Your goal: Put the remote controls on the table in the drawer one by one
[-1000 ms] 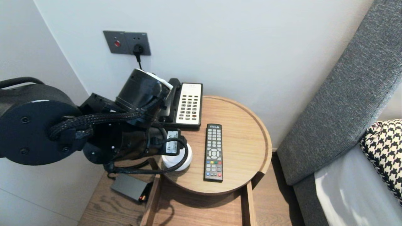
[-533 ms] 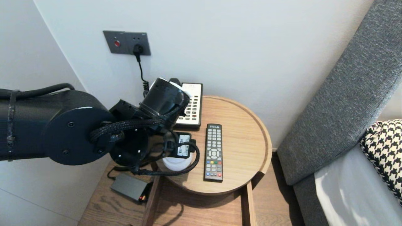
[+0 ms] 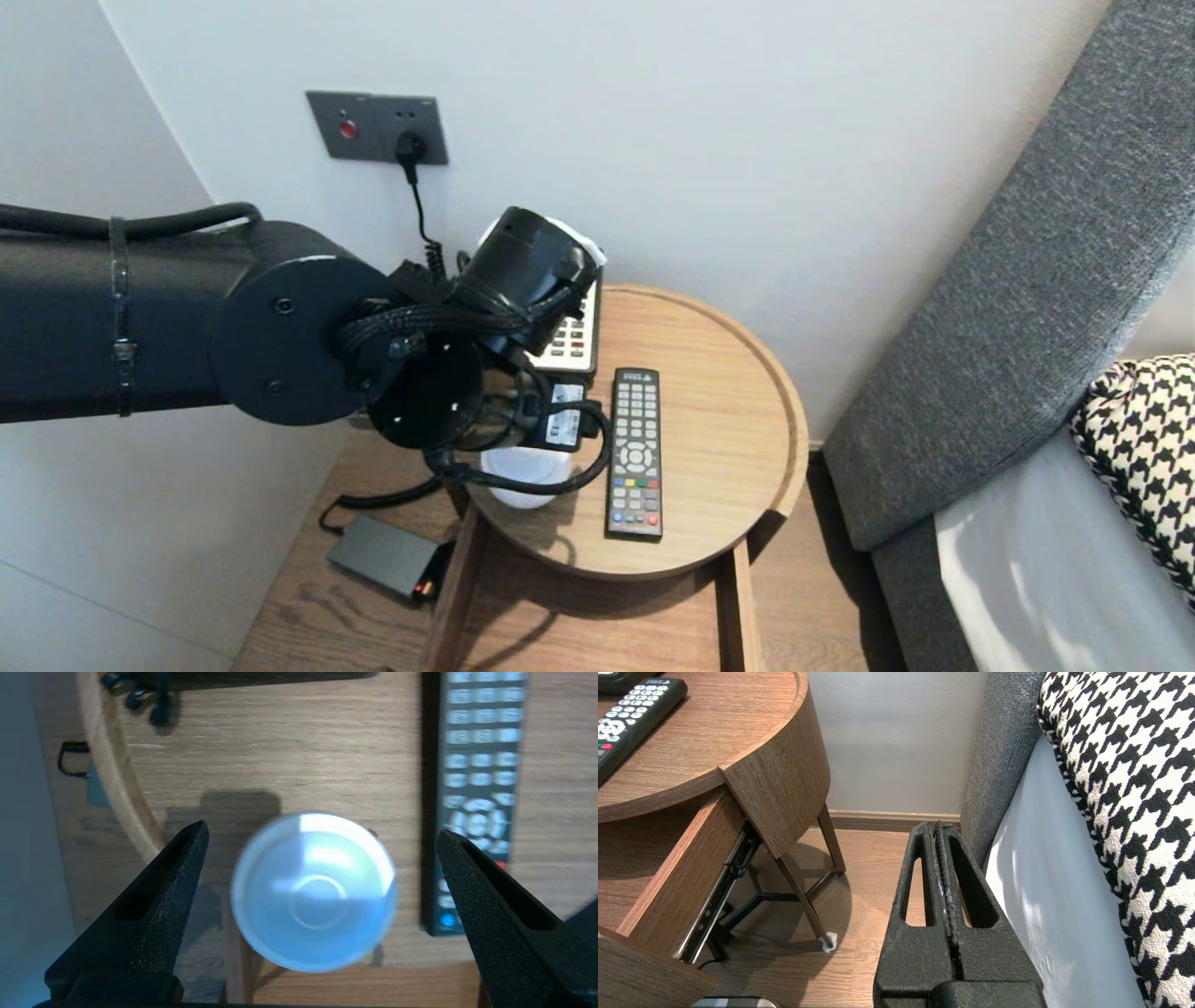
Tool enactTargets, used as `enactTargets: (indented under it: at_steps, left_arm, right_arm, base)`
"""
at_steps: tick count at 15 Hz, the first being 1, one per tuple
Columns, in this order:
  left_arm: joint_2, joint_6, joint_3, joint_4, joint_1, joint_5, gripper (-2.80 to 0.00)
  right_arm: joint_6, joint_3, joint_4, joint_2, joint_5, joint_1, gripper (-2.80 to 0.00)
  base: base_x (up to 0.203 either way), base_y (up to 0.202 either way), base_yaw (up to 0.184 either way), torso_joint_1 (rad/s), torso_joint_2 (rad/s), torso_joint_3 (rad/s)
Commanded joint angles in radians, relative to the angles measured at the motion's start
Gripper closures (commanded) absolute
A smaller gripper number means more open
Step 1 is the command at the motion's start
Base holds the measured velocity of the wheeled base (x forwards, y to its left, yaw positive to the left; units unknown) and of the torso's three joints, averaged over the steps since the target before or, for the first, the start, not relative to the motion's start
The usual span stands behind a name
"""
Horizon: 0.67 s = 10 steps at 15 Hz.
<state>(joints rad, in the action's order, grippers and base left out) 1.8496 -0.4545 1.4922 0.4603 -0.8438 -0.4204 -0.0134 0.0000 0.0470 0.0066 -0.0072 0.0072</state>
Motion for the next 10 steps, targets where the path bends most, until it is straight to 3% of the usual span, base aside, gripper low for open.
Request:
enactTargets:
  at_steps: [1,10]
  left_arm:
    - [0.029,-0.003,0.020,0.033,0.014,0.000,-2.80]
    - [0.056,-0.010,0.022,0.052,0.011,0.051,-2.80]
  right_arm:
    - [0.000,0.025,0.001,0.000,0.000,0.000,0.00]
    - [0.000,0.025,0.001,0.001,0.000,0.000,0.00]
  base:
    - [0.000,0.000,0.000,0.000,0.00,0.000]
    - [0.000,0.000,0.000,0.000,0.00,0.000]
